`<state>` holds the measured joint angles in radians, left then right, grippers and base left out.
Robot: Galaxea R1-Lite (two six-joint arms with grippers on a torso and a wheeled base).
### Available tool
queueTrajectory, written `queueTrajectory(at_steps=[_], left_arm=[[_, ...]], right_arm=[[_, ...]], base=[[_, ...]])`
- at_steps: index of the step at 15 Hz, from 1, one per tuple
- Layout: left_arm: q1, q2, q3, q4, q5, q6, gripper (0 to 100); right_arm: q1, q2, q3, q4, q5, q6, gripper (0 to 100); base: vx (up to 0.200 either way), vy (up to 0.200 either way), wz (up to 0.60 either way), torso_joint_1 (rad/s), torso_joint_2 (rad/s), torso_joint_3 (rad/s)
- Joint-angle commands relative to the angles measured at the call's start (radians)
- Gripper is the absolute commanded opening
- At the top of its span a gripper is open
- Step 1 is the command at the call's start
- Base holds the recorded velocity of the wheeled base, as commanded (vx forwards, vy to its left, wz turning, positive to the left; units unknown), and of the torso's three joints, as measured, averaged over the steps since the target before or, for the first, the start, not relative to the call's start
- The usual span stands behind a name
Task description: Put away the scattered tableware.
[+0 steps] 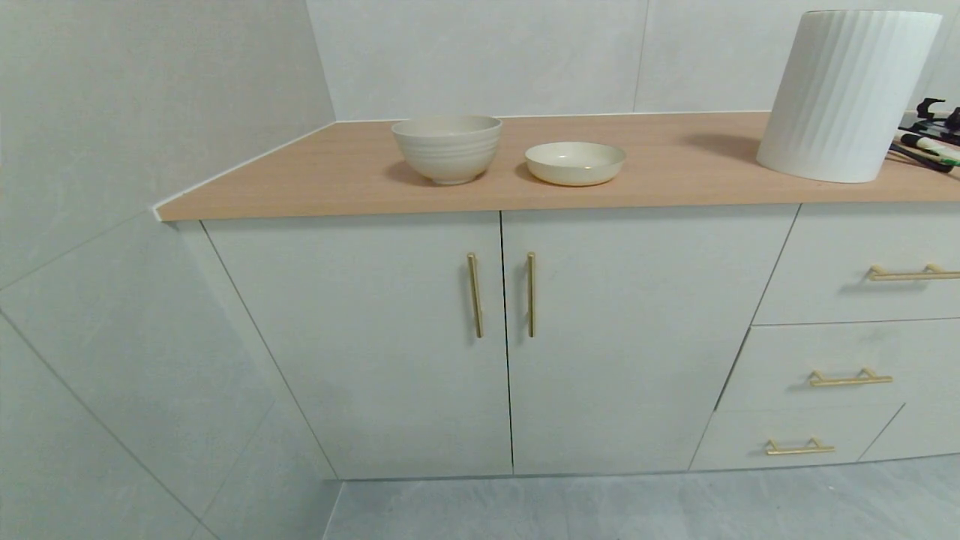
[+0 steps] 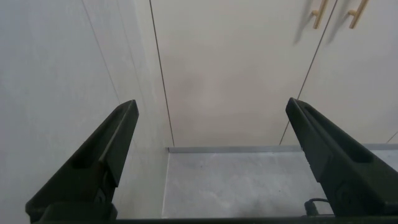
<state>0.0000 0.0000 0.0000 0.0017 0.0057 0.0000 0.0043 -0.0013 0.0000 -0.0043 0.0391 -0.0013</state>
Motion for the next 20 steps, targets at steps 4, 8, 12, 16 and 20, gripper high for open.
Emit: queueTrajectory(at_steps=[4, 8, 12, 16, 20], left_arm=[[0.000, 0.000, 0.000, 0.000, 0.000, 0.000, 100], [0.000, 0.000, 0.000, 0.000, 0.000, 0.000, 100], [0.000, 0.000, 0.000, 0.000, 0.000, 0.000, 100], [0.000, 0.000, 0.000, 0.000, 0.000, 0.000, 100], [0.000, 0.000, 0.000, 0.000, 0.000, 0.000, 100]], right_arm=[[0.000, 0.001, 0.000, 0.000, -0.001, -0.002, 100], [0.000, 0.001, 0.000, 0.000, -0.001, 0.000, 100], [0.000, 0.001, 0.000, 0.000, -0.001, 0.000, 100], [0.000, 0.001, 0.000, 0.000, -0.001, 0.000, 100], [0.000, 0.001, 0.000, 0.000, -0.005, -0.006, 100]], base=[[0.000, 0.000, 0.00, 0.000, 0.00, 0.000], [0.000, 0.000, 0.30, -0.001, 0.00, 0.005], [0.000, 0.000, 0.15, -0.001, 0.00, -0.001], [0.000, 0.000, 0.00, 0.000, 0.00, 0.000], [0.000, 0.000, 0.00, 0.000, 0.00, 0.000]])
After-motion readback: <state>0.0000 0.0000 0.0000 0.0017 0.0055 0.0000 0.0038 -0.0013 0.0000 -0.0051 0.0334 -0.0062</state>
